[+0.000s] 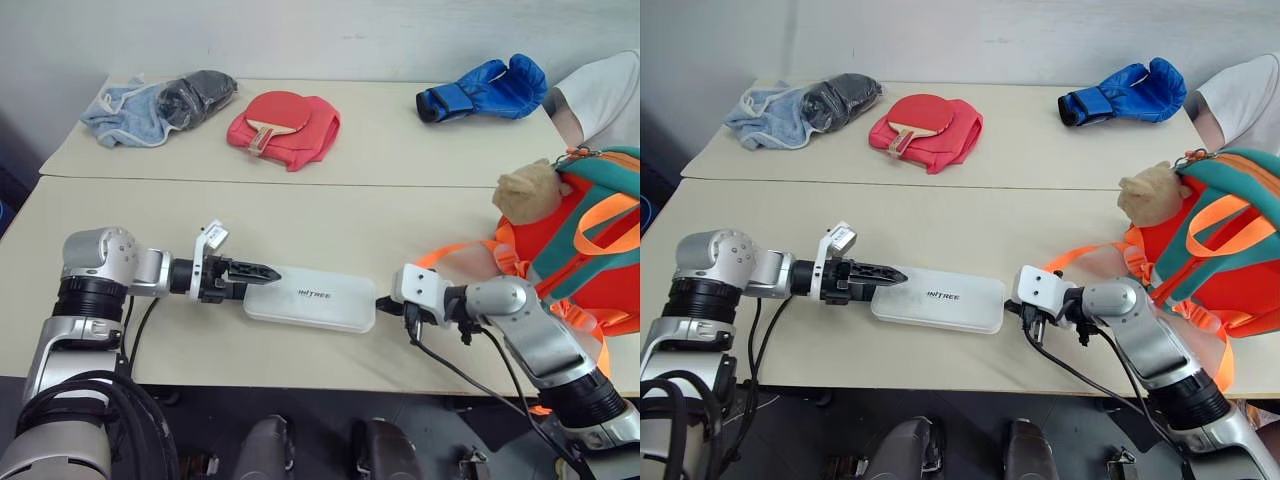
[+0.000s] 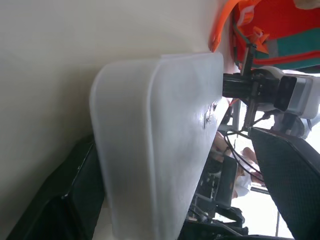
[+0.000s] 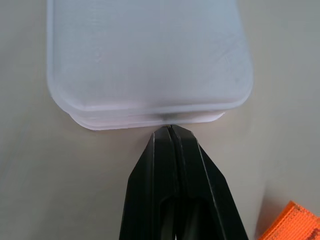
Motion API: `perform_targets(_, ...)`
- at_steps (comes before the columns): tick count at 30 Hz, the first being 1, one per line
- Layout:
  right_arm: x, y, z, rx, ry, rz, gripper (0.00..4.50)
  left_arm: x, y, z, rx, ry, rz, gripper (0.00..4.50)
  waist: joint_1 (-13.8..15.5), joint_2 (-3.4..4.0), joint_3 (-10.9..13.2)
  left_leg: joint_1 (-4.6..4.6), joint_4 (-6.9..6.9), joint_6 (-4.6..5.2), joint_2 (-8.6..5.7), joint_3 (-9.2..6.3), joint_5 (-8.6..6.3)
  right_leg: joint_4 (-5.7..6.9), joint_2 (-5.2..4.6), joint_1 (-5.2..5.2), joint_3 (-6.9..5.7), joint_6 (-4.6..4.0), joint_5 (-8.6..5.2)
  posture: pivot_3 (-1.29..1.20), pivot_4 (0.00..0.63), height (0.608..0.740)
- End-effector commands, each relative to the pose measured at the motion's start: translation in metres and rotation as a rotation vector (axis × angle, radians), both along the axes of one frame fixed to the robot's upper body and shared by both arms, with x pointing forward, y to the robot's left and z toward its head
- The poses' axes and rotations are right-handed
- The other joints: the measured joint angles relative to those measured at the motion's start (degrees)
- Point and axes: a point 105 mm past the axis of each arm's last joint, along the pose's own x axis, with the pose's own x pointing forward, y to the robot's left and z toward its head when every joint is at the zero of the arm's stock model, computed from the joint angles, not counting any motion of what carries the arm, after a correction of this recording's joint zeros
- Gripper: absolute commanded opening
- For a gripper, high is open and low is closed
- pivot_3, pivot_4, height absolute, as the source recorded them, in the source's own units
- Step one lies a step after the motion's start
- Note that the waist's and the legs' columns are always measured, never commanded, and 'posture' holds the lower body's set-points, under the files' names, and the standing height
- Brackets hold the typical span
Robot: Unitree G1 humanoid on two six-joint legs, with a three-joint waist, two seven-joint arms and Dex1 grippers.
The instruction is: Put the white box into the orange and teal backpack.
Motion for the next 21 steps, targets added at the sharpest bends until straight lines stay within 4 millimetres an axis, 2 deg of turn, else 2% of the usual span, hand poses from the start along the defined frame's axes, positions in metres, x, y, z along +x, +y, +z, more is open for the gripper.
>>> perform_targets(1, 0.0, 0.008, -0.001, 0.011, -0.011, 0.026, 0.0, -0.001, -0.009, 0.007, -0.077, 0.002, -0.021, 4.3, -0.1, 0.0, 0.0, 0.0, 0.0, 0.0, 0.0, 0.0, 0.0, 0.01, 0.0, -0.01, 0.0, 0.0, 0.0, 0.0, 0.15, 0.74)
perform_targets(4, 0.0, 0.009, -0.001, 0.022, -0.015, 0.034, 0.0, -0.007, -0.011, 0.016, -0.13, -0.017, -0.058, 3.65, -0.3, -0.03, 0.0, -0.02, 0.0, -0.01, 0.03, 0.0, 0.0, 0.03, 0.0, -0.03, 0.0, 0.0, 0.0, 0.0, 0.15, 0.74)
perform_targets(7, -0.001, 0.006, -0.001, 0.031, -0.012, 0.033, 0.0, -0.014, -0.011, 0.022, -0.155, -0.032, -0.089, 2.72, -0.4, -0.03, 0.0, -0.02, -0.02, -0.06, 0.11, 0.01, -0.02, 0.11, -0.01, -0.06, 0.04, 0.0, 0.0, 0.0, 0.15, 0.74)
perform_targets(10, -0.009, 0.003, 0.006, 0.123, 0.026, 0.021, 0.0, -0.017, -0.01, 0.033, -0.223, -0.056, -0.095, 1.78, -0.3, -0.04, 0.0, -0.02, -0.01, -0.07, 0.13, 0.0, -0.03, 0.08, -0.01, -0.06, 0.05, 0.0, 0.0, 0.0, 0.15, 0.74)
perform_targets(12, -0.013, -0.011, 0.003, 0.128, 0.031, -0.03, 0.35, -0.022, -0.009, 0.045, -0.292, -0.092, -0.111, 1.31, -0.1, -0.04, 0.0, -0.04, -0.01, -0.07, 0.13, 0.01, -0.03, 0.08, -0.02, -0.06, 0.07, 0.0, 0.0, 0.0, 0.15, 0.74)
perform_targets(13, -0.022, -0.018, -0.001, 0.119, 0.067, -0.029, 0.53, -0.028, -0.01, 0.05, -0.309, -0.125, -0.135, 1.27, -0.1, -0.05, 0.0, -0.08, 0.0, -0.06, 0.11, -0.04, -0.03, 0.09, -0.06, -0.05, 0.1, 0.0, 0.0, 0.0, 0.15, 0.74)
perform_targets(15, -0.03, -0.027, -0.001, 0.138, 0.067, -0.066, 1.19, -0.036, -0.009, 0.055, -0.337, -0.168, -0.15, 1.27, -0.1, -0.05, 0.0, -0.15, 0.03, -0.04, 0.09, -0.09, -0.05, 0.08, -0.11, -0.05, 0.17, 0.0, 0.0, 0.0, 0.15, 0.74)
perform_targets(18, -0.041, -0.047, 0.004, 0.179, 0.028, -0.161, 2.2, -0.037, -0.008, 0.055, -0.309, -0.382, -0.094, 1.27, 0.0, -0.06, 0.0, -0.14, 0.03, -0.01, 0.07, -0.15, -0.06, -0.02, -0.16, 0.03, 0.29, 0.0, 0.0, 0.0, 0.15, 0.74)
perform_targets(21, -0.059, -0.066, 0.015, 0.305, -0.016, -0.23, 3.19, -0.041, -0.005, 0.05, -0.223, -0.62, -0.1, 1.27, 0.1, -0.05, 0.0, -0.07, 0.0, -0.03, 0.08, -0.11, -0.06, -0.14, -0.15, 0.03, 0.37, 0.0, 0.0, 0.0, 0.15, 0.74)
